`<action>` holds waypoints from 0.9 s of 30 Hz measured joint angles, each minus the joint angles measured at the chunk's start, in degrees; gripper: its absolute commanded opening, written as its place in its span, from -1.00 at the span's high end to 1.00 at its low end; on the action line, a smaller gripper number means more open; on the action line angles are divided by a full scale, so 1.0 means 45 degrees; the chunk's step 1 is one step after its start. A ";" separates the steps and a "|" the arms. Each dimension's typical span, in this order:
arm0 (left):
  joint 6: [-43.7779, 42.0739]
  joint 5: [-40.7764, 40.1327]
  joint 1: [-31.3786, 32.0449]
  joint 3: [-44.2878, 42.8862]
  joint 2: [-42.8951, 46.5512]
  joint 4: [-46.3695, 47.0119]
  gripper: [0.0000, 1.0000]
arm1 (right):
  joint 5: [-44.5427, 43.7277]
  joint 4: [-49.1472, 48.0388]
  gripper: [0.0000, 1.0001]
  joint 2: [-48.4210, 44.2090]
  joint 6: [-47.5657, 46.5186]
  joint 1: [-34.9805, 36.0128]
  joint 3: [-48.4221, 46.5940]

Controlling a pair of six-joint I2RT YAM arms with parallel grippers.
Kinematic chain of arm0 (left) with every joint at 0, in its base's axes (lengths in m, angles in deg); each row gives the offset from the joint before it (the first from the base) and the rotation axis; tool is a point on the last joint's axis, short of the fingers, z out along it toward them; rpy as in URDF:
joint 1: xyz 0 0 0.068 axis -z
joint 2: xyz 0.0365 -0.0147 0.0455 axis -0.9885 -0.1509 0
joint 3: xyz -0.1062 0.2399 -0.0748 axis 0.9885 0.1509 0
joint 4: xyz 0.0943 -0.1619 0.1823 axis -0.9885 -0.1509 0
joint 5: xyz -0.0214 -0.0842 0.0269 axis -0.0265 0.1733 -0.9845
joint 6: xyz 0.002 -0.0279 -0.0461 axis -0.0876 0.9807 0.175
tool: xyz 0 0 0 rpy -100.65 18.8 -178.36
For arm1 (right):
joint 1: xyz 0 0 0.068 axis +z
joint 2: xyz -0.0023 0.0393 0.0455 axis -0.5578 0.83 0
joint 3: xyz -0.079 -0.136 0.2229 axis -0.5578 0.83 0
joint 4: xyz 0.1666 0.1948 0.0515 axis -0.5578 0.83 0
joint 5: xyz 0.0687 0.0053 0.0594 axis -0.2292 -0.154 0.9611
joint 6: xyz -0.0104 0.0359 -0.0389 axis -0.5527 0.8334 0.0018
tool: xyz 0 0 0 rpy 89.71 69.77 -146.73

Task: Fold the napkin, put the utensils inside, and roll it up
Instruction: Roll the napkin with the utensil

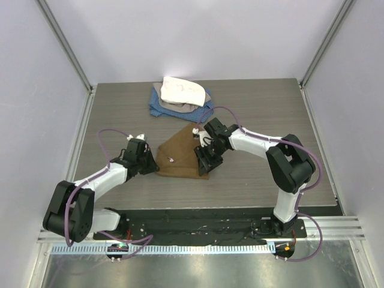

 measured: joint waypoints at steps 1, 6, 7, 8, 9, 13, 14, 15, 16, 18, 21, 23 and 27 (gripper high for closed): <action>0.0000 -0.0029 0.0000 0.0000 0.0068 -0.0005 1.00 | -0.0083 0.0117 -0.13 -0.0068 0.0010 0.0010 -0.0117; 0.0000 -0.0097 0.0000 0.0005 0.0379 -0.0005 1.00 | 0.0015 0.0287 -0.18 -0.0374 0.0092 0.0019 -0.1574; 0.0000 -0.0102 0.0000 0.0010 0.0398 0.0010 1.00 | 0.0073 0.0078 -0.18 -0.0374 0.0141 0.0024 -0.1948; 0.0000 -0.0097 0.0000 0.0029 0.0403 0.0024 1.00 | 0.0141 -0.0136 -0.18 -0.0350 0.0204 0.0049 -0.2293; 0.0005 -0.0097 0.0000 0.0053 0.0403 0.0039 1.00 | 0.0238 -0.0364 -0.18 -0.0272 0.0316 0.0049 -0.2608; 0.0010 -0.0107 0.0000 0.0185 0.0403 0.0102 1.00 | 0.0704 -0.1773 -0.18 0.0704 0.0748 0.0117 -0.3929; 0.0015 -0.0117 0.0000 0.0209 0.0403 0.0117 1.00 | 0.0826 -0.2084 -0.17 0.1122 0.0826 0.0155 -0.4260; 0.0015 -0.0117 0.0000 0.0228 0.0403 0.0121 1.00 | 0.0928 -0.2361 -0.17 0.1569 0.0918 0.0199 -0.4580; 0.0015 -0.0121 0.0000 0.0238 0.0403 0.0126 1.00 | 0.1015 -0.2540 -0.16 0.1948 0.0991 0.0248 -0.4813; 0.0019 -0.0126 0.0000 0.0257 0.0398 0.0141 1.00 | 0.1185 -0.2939 -0.16 0.2900 0.1107 0.0374 -0.5362; 0.0029 -0.0155 0.0000 0.0262 0.0398 0.0146 1.00 | 0.1423 -0.3167 -0.14 0.3861 0.1273 0.0559 -0.5790; 0.0034 -0.0165 0.0000 0.0272 0.0398 0.0151 1.00 | 0.1540 -0.3259 -0.11 0.4337 0.1389 0.0661 -0.6033; 0.0053 -0.0175 0.0000 0.0296 0.0398 0.0189 1.00 | 0.1763 -0.3473 -0.08 0.4964 0.1511 0.0889 -0.6363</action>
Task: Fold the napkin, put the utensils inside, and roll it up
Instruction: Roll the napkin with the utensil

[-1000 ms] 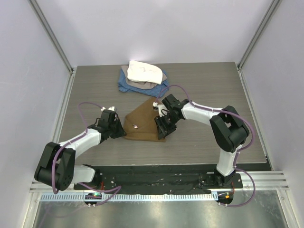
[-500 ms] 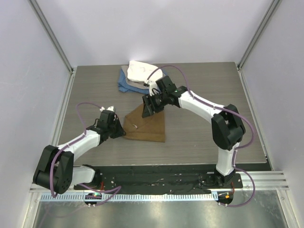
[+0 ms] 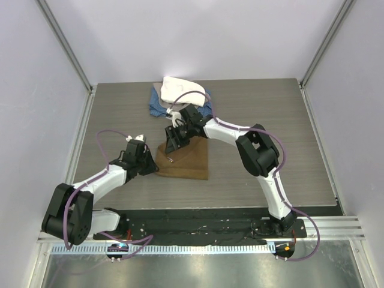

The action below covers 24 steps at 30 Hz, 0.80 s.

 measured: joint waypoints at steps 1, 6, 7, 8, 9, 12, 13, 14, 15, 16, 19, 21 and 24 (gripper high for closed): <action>0.0000 0.0000 0.0000 0.0010 0.0000 0.0015 1.00 | 0.0034 -0.0058 -0.07 0.0068 0.0019 0.0044 -0.0034; 0.0000 0.0000 0.0000 0.0024 0.0000 0.0039 1.00 | 0.0160 -0.0243 -0.06 0.0325 0.0170 0.0214 -0.0155; 0.0000 0.0000 0.0000 0.0024 0.0000 0.0039 1.00 | 0.0175 -0.0262 -0.05 0.0359 0.0189 0.0228 -0.0175; 0.0000 0.0000 0.0000 0.0024 0.0000 0.0039 1.00 | 0.0194 -0.0262 -0.05 0.0398 0.0199 0.0248 -0.0209; 0.0000 0.0000 0.0000 0.0024 0.0000 0.0039 1.00 | 0.0204 -0.0267 -0.05 0.0432 0.0204 0.0267 -0.0243; 0.0000 0.0000 0.0000 0.0024 0.0000 0.0044 1.00 | 0.0257 -0.0306 -0.04 0.0607 0.0214 0.0340 -0.0374; 0.0000 0.0000 0.0000 0.0024 0.0000 0.0044 1.00 | 0.0277 -0.0325 -0.04 0.0646 0.0214 0.0389 -0.0384; 0.0000 0.0000 0.0000 0.0024 0.0000 0.0044 1.00 | 0.0277 -0.0335 -0.04 0.0695 0.0214 0.0403 -0.0398; 0.0000 0.0000 0.0000 0.0024 0.0000 0.0044 1.00 | 0.0282 -0.0335 -0.04 0.0753 0.0214 0.0423 -0.0398; 0.0000 0.0000 0.0000 0.0024 0.0000 0.0044 1.00 | 0.0282 -0.0340 -0.04 0.0801 0.0214 0.0447 -0.0403; 0.0000 0.0000 -0.0005 0.0024 0.0000 0.0044 1.00 | 0.0272 -0.0340 -0.04 0.0976 0.0209 0.0544 -0.0403; -0.0005 -0.0005 -0.0005 0.0029 0.0000 0.0039 1.00 | 0.0316 -0.0359 -0.04 0.1025 0.0209 0.0602 -0.0418; -0.0005 -0.0005 -0.0010 0.0039 0.0000 0.0044 1.00 | 0.0311 -0.0359 -0.03 0.1025 0.0199 0.0661 -0.0418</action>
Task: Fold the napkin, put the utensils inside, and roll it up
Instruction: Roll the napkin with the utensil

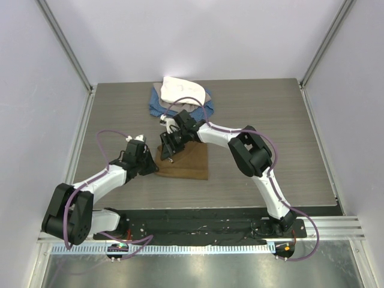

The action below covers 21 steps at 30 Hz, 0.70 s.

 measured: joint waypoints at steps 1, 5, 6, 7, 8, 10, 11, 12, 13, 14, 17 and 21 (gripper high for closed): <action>0.0000 0.0000 0.0000 0.0000 0.0000 0.0000 1.00 | -0.0005 0.0000 -0.03 0.0000 0.0000 0.0019 0.0000; 0.0000 -0.0010 0.0000 0.0005 0.0000 0.0000 1.00 | -0.0083 -0.0092 -0.03 -0.0034 -0.0005 0.0136 0.0087; 0.0000 -0.0015 0.0000 0.0005 0.0000 -0.0005 1.00 | -0.0151 -0.0141 -0.04 -0.0078 -0.0010 0.0175 0.0155; 0.0000 -0.0019 0.0000 0.0005 0.0000 -0.0005 1.00 | -0.0243 -0.0199 -0.04 -0.0155 -0.0015 0.0219 0.0257; 0.0000 -0.0019 0.0000 0.0005 0.0000 -0.0005 1.00 | -0.0335 -0.0228 -0.04 -0.0253 -0.0015 0.0277 0.0389; 0.0000 -0.0019 0.0000 0.0010 0.0000 -0.0005 1.00 | -0.0563 -0.0238 -0.04 -0.0442 -0.0015 0.0413 0.0622; 0.0000 -0.0024 0.0000 0.0010 0.0000 -0.0005 1.00 | -0.0656 -0.0238 -0.04 -0.0515 -0.0019 0.0476 0.0714; 0.0000 -0.0024 0.0000 0.0010 0.0000 -0.0010 1.00 | -0.0801 -0.0248 -0.04 -0.0627 -0.0029 0.0568 0.0835; 0.0000 -0.0024 0.0000 0.0015 0.0000 -0.0010 1.00 | -0.0903 -0.0243 -0.05 -0.0699 -0.0039 0.0641 0.0908; 0.0000 -0.0024 0.0000 0.0019 0.0000 -0.0015 1.00 | -0.1054 -0.0248 -0.05 -0.0787 -0.0049 0.0724 0.1010; -0.0005 -0.0024 0.0000 0.0044 0.0005 -0.0019 1.00 | -0.1360 -0.0223 -0.05 -0.0986 -0.0049 0.0933 0.1209; -0.0005 -0.0024 0.0000 0.0078 0.0005 -0.0024 1.00 | -0.1681 -0.0228 -0.10 -0.1132 -0.0044 0.1064 0.1413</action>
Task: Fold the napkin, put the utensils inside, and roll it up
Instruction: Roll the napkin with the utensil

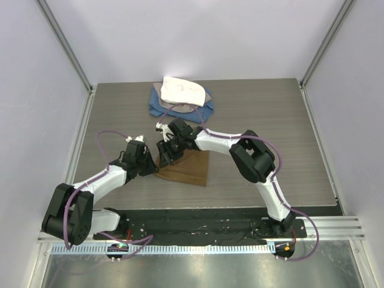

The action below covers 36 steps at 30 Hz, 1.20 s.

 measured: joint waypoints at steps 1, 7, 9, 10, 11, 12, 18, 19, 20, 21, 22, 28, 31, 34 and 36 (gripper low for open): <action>0.0000 0.0000 0.0000 0.0005 0.0005 0.0005 1.00 | -0.0068 0.0000 -0.12 -0.0024 0.0005 0.0005 0.0024; 0.0015 0.0005 -0.0044 0.0010 0.0117 0.0010 1.00 | -0.0797 0.0141 -0.21 -0.0427 -0.0185 0.0063 0.0083; 0.0029 0.0005 -0.0049 0.0010 0.0204 0.0005 1.00 | -0.1010 0.0185 -0.28 -0.0651 -0.0393 0.0063 0.0117; 0.0029 0.0005 -0.0049 0.0015 0.0262 -0.0005 1.00 | -0.1132 0.0199 -0.30 -0.0816 -0.0525 0.0063 0.0180; 0.0034 0.0000 -0.0049 0.0015 0.0355 -0.0029 1.00 | -0.1263 0.0233 -0.31 -0.1073 -0.0709 0.0058 0.0296; 0.0039 -0.0005 -0.0049 0.0015 0.0461 -0.0073 1.00 | -0.1399 0.0253 -0.34 -0.1321 -0.0845 0.0049 0.0418; 0.0092 -0.0010 -0.0170 0.0010 0.0797 -0.0432 1.00 | -0.2550 -0.0661 -0.37 -0.4255 -0.1608 0.0034 0.2735; 0.0131 -0.0005 -0.0228 0.0010 0.0801 -0.0544 1.00 | -0.2647 -0.0772 -0.37 -0.4580 -0.1661 0.0039 0.3011; 0.0189 -0.0005 -0.0277 0.0010 0.0801 -0.0622 1.00 | -0.2977 -0.1302 -0.37 -0.5207 -0.1753 0.0087 0.3662; 0.0248 0.0034 -0.0355 0.0010 0.0801 -0.0738 1.00 | -0.3196 -0.1491 -0.37 -0.5615 -0.1826 0.0141 0.4070; 0.0282 0.0049 -0.0423 0.0010 0.0801 -0.0840 1.00 | -0.3619 -0.1797 -0.37 -0.6076 -0.1977 0.0262 0.4585; 0.0335 0.0408 -0.0826 -0.0165 0.0787 -0.1394 1.00 | -0.6722 -0.3147 -0.38 -0.6785 -0.2880 0.2647 0.6232; 0.0359 0.0685 -0.1088 -0.0345 0.0670 -0.1569 1.00 | -0.7941 -0.3687 -0.33 -0.6460 -0.3279 0.3905 0.6513; 0.0369 0.0879 -0.1277 -0.0452 0.0578 -0.1666 1.00 | -0.8830 -0.4265 -0.30 -0.5848 -0.3648 0.4634 0.6523; 0.0369 0.0976 -0.1389 -0.0476 0.0563 -0.1705 1.00 | -0.9296 -0.4503 -0.28 -0.5416 -0.3939 0.4862 0.6523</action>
